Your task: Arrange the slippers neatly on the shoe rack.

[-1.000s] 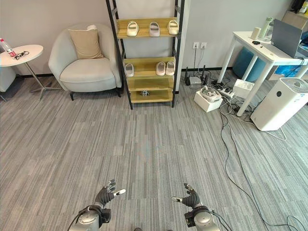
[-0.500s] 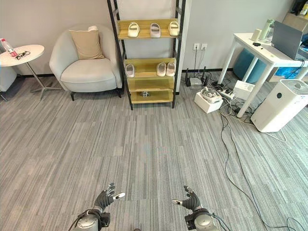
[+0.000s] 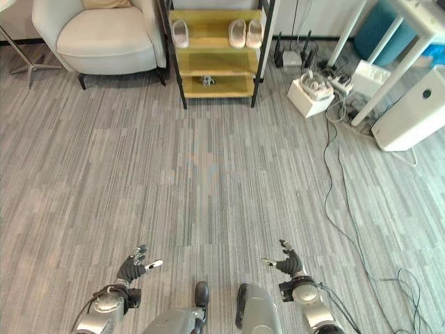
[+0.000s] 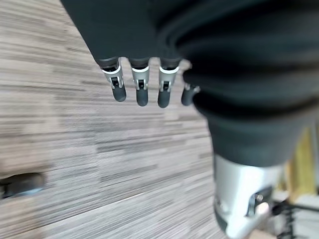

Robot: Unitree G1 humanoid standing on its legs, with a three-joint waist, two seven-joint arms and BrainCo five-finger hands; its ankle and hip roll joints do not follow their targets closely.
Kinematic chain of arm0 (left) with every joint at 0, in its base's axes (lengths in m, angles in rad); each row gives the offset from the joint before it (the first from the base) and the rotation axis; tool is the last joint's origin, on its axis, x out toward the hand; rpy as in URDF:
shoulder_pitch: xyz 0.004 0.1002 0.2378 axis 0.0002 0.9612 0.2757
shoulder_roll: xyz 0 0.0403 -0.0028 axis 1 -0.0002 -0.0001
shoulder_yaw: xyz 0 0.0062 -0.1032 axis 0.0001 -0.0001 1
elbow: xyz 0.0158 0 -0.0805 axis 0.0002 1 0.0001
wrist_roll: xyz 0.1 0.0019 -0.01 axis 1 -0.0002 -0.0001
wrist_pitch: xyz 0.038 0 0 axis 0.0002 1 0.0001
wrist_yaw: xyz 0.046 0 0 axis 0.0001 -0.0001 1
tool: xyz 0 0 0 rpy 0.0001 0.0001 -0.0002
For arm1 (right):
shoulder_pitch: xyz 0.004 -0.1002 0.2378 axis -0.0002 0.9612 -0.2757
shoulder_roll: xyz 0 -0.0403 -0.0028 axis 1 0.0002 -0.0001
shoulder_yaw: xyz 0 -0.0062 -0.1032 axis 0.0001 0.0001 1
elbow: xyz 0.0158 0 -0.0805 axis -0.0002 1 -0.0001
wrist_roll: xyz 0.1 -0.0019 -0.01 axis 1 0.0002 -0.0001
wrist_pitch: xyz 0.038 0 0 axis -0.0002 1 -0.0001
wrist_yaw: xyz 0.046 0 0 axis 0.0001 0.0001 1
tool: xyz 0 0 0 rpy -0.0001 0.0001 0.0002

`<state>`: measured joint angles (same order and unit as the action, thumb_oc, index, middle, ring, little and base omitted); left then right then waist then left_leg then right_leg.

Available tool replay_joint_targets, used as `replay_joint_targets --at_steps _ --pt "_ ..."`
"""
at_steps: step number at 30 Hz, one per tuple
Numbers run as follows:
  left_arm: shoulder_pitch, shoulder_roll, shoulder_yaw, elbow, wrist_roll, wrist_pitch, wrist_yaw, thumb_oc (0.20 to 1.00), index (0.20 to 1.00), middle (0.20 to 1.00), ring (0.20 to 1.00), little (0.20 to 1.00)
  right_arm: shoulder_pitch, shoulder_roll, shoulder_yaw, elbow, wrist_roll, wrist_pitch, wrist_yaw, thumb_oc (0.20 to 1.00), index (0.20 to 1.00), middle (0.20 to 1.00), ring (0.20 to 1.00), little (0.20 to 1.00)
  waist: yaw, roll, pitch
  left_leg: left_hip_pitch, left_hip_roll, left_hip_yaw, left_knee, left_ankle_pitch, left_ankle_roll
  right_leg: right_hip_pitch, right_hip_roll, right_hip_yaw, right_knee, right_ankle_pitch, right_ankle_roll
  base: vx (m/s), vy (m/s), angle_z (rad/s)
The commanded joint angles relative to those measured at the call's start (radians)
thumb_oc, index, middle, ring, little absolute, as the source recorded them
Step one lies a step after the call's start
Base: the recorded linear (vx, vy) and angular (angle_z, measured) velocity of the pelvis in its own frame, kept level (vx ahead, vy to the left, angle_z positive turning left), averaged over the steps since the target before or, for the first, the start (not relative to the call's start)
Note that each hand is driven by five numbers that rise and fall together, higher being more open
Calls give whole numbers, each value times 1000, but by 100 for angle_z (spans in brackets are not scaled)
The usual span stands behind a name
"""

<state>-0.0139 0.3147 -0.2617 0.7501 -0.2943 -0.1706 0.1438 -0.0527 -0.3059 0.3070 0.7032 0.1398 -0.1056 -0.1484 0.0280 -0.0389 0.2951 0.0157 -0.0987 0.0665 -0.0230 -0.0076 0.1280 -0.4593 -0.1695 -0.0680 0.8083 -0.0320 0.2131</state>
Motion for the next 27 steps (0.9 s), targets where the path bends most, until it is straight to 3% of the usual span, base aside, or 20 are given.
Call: replay_joint_targets --at_steps 1,2,4,5,7,8,9,10,13,14,15,17,18,19,20,21,24,27 --pt "-44 -46 0 -59 -60 -39 -2 1000 1000 1000 1000 1000 -23 15 -12 -32 36 -25 -16 1000 1000 1000 1000 1000 -11 -13 -46 143 108 -47 -61 -121 -124 218 -4 -116 -670 123 -16 1016 -289 10" --pt "-70 -51 -10 -50 -41 -39 4 1000 1000 1000 1000 1000 -2 15 -7 -44 28 -19 -14 1000 1000 1000 1000 1000 -47 -23 -59 205 124 -58 -55 -178 -149 202 7 -126 -810 161 0 925 -350 16" --pt "-59 -55 -6 -54 -43 -40 2 1000 1000 1000 1000 1000 10 14 -6 -49 25 -21 -12 1000 1000 1000 1000 1000 -49 -26 -67 214 128 -63 -45 -187 -155 217 12 -123 -805 175 -11 475 -203 52" --pt "-52 -66 3 -45 -61 -41 1 1000 1000 1000 1000 1000 30 4 -7 -55 17 -24 -6 1000 1000 1000 1000 1000 -56 -21 -94 216 158 -61 -13 -185 -178 241 33 -121 -797 158 -29 334 -188 51" --pt "-42 -69 8 -49 -78 -41 -1 1000 1000 1000 1000 1000 39 1 -5 -56 17 -29 -2 1000 1000 1000 1000 1000 -57 -13 -106 202 175 -65 36 -159 -196 259 51 -130 -798 146 -45 298 -198 31" --pt "-24 -70 23 -57 -105 -41 -13 1000 1000 1000 1000 1000 48 -12 -3 -73 26 -37 5 1000 1000 1000 1000 1000 -49 -10 -107 142 185 -74 186 -73 -221 299 76 -137 -808 124 -69 156 -135 40" --pt "-24 -70 23 -57 -105 -41 -13 1000 1000 1000 1000 1000 48 -12 -3 -74 27 -37 5 1000 1000 1000 1000 1000 -51 -9 -108 137 186 -76 192 -76 -222 298 76 -139 -808 124 -70 266 -257 42" --pt "-19 -68 33 -56 -115 -37 -8 1000 1000 1000 1000 1000 51 -30 -4 -90 33 -39 7 1000 1000 1000 1000 1000 -39 -24 -88 30 174 -99 394 -4 -231 340 83 -143 -814 97 -103 172 -170 28" --pt "-25 -66 38 -45 -119 -38 -5 1000 1000 1000 1000 1000 50 -40 -8 -96 34 -36 3 1000 1000 1000 1000 1000 -27 -42 -67 -55 167 -94 471 -5 -222 375 76 -143 -817 71 -117 145 -100 -13" --pt "-28 -66 42 -36 -125 -37 -2 1000 1000 1000 1000 1000 49 -44 -13 -93 42 -37 0 1000 1000 1000 1000 1000 -17 -55 -59 -103 159 -81 462 -33 -212 395 70 -139 -824 57 -116 251 -2 -20" --pt "-20 -62 49 -39 -117 -37 -2 1000 1000 1000 1000 1000 55 -49 -27 -98 49 -39 1 1000 1000 1000 1000 1000 -4 -66 -62 -158 151 -55 366 -79 -197 424 59 -136 -839 40 -108 260 -2 -4" --pt "-15 -62 49 -41 -114 -36 -4 1000 1000 1000 1000 1000 58 -51 -33 -101 50 -40 1 1000 1000 1000 1000 1000 4 -64 -62 -168 159 -45 307 -72 -197 440 60 -134 -845 31 -106 212 66 5" --pt "-7 -61 52 -42 -111 -34 -6 1000 1000 1000 1000 1000 61 -53 -37 -105 48 -42 0 1000 1000 1000 1000 1000 16 -52 -65 -179 174 -39 192 -12 -204 465 69 -134 -855 18 -105 169 78 -16" --pt "-7 -61 52 -42 -111 -34 -6 1000 1000 1000 1000 1000 61 -53 -37 -105 48 -42 0 1000 1000 1000 1000 1000 16 -53 -63 -176 174 -38 190 -11 -204 466 69 -133 -855 18 -105 263 149 -24" --pt "-8 -60 48 -37 -103 -32 -5 1000 1000 1000 1000 1000 61 -53 -43 -96 45 -46 -13 1000 1000 1000 1000 1000 34 -32 -65 -226 203 -17 40 91 -217 510 86 -140 -867 -9 -107 328 216 -16" --pt "-7 -62 50 -24 -101 -31 -6 1000 1000 1000 1000 1000 61 -47 -39 -92 29 -43 -12 1000 1000 1000 1000 1000 39 -23 -74 -196 207 -4 -46 115 -221 530 96 -133 -860 -24 -101 398 272 11" --pt "-4 -70 49 -11 -98 -33 -4 1000 1000 1000 1000 1000 67 -39 -26 -91 8 -38 -2 1000 1000 1000 1000 1000 38 -20 -91 -163 193 -23 -43 119 -215 537 91 -117 -842 -34 -93 220 178 -22" --pt "2 -61 41 -19 -88 -33 -7 1000 1000 1000 1000 1000 63 -22 -14 -90 6 -35 8 1000 1000 1000 1000 1000 38 -38 -107 -133 178 -10 -15 90 -199 544 64 -82 -823 -38 -83 146 130 -47"
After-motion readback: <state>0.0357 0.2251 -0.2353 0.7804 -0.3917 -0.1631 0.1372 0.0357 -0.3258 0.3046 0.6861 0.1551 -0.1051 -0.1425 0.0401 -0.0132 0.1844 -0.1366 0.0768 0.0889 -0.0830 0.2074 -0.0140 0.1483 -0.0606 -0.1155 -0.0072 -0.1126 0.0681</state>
